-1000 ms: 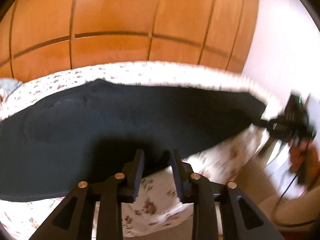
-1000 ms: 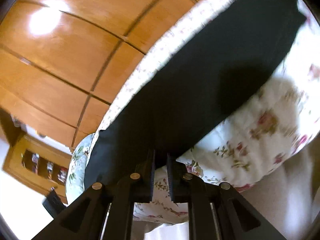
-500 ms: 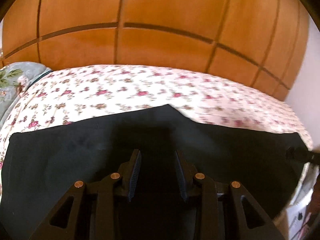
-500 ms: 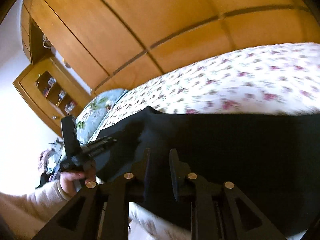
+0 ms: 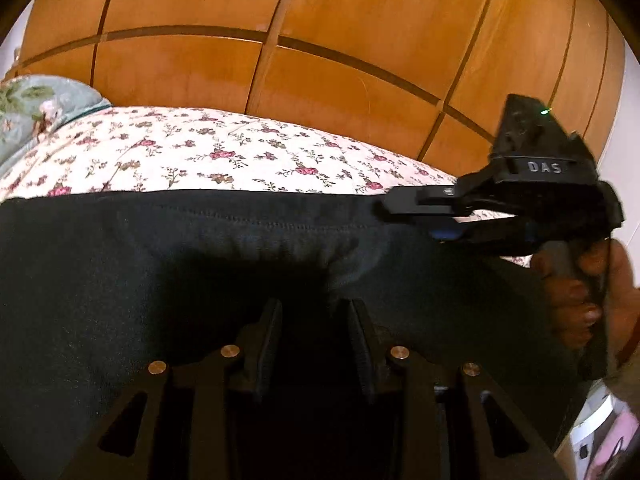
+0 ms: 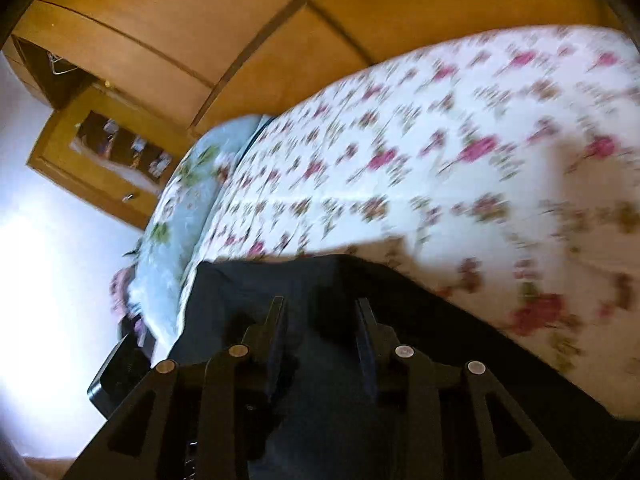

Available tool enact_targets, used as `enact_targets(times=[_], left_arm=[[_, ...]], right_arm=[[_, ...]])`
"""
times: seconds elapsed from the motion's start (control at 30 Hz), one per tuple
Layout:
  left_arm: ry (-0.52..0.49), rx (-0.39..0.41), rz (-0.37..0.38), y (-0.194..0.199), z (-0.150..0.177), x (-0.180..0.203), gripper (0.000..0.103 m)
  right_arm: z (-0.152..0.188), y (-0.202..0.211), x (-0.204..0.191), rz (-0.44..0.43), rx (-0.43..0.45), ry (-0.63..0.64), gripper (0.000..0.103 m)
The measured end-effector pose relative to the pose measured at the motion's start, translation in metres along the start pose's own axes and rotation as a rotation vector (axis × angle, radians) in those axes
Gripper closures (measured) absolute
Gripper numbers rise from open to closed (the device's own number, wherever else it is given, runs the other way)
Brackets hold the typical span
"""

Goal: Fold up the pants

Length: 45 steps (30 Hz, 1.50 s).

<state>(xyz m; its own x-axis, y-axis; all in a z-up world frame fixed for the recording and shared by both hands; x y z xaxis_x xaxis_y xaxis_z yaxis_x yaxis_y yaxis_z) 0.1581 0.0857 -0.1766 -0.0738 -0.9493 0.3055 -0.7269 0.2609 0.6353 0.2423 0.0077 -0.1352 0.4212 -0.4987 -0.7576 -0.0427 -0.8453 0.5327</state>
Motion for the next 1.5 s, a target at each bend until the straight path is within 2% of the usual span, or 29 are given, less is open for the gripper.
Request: enact_targets(times=[0.03, 0.07, 0.1, 0.17, 0.27, 0.3, 0.4, 0.5, 0.57, 0.63, 0.7, 0.8, 0.9, 1.0, 1.07, 1.2, 1.4, 1.5], left_arm=[[-0.001, -0.025, -0.023, -0.002, -0.002, 0.001, 0.069], [-0.012, -0.051, -0.045, -0.002, -0.004, 0.005, 0.069], [-0.022, -0.078, -0.066, -0.004, -0.007, 0.007, 0.069], [-0.044, -0.098, -0.095, -0.008, -0.016, 0.011, 0.068], [-0.096, -0.115, -0.132, -0.024, -0.013, 0.008, 0.065], [-0.096, -0.096, -0.127, -0.025, -0.012, 0.007, 0.065], [-0.099, -0.074, -0.129, -0.024, -0.01, 0.007, 0.065], [-0.086, -0.083, -0.113, -0.024, -0.01, 0.006, 0.064], [-0.091, -0.124, -0.129, -0.025, -0.014, 0.008, 0.064], [-0.086, -0.158, -0.126, -0.021, -0.022, 0.017, 0.064], [-0.075, -0.149, -0.06, -0.016, -0.034, 0.033, 0.064], [-0.14, -0.147, -0.056, -0.021, -0.044, 0.055, 0.064], [-0.248, -0.182, -0.095, -0.047, -0.046, 0.068, 0.064], [-0.274, -0.232, -0.151, -0.082, -0.045, 0.059, 0.063], [-0.246, -0.208, -0.149, -0.089, -0.05, 0.055, 0.06], [-0.217, -0.198, -0.131, -0.098, -0.053, 0.048, 0.056], [-0.238, -0.182, -0.153, -0.102, -0.053, 0.05, 0.054], [-0.235, -0.181, -0.15, -0.1, -0.054, 0.049, 0.054]], right_arm=[[-0.003, -0.004, -0.001, 0.013, 0.011, 0.012, 0.084], [-0.009, -0.006, -0.001, 0.058, 0.032, 0.033, 0.093], [-0.018, -0.008, 0.001, 0.122, 0.064, 0.046, 0.096], [-0.029, -0.01, 0.008, 0.153, 0.108, 0.015, 0.098], [-0.036, -0.02, 0.031, 0.262, 0.145, -0.005, 0.103], [-0.036, -0.024, 0.043, 0.316, 0.156, -0.018, 0.103], [-0.036, -0.017, 0.057, 0.208, 0.222, -0.102, 0.103], [-0.036, 0.013, 0.039, 0.179, 0.293, -0.062, 0.098], [-0.03, 0.039, 0.018, 0.147, 0.338, -0.014, 0.098], [-0.013, 0.065, 0.001, 0.185, 0.351, 0.055, 0.098], [0.01, 0.087, -0.008, 0.251, 0.34, 0.116, 0.098], [0.045, 0.106, -0.006, 0.357, 0.284, 0.19, 0.098], [0.073, 0.122, 0.012, 0.461, 0.228, 0.245, 0.098], [0.082, 0.129, 0.039, 0.527, 0.203, 0.237, 0.098], [0.083, 0.128, 0.059, 0.547, 0.202, 0.196, 0.099], [0.079, 0.133, 0.08, 0.495, 0.256, 0.12, 0.103], [0.081, 0.127, 0.075, 0.549, 0.286, 0.175, 0.103], [0.082, 0.128, 0.075, 0.535, 0.294, 0.168, 0.103]])
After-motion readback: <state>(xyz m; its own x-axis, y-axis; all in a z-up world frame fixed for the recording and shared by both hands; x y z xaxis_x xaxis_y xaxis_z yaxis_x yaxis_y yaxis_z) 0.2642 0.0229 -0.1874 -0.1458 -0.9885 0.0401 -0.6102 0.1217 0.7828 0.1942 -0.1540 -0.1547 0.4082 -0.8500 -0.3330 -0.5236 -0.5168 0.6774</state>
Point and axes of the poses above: each gripper's, at about its wrist camera, not at the fingertips, and y roughly against the way its jaws point, x to its right, z to its underside, the point moved 6 cm from there along -y, roughly the way its jaws point, and after that the axes turned 1 degree about -z, right-handed, at the moved point
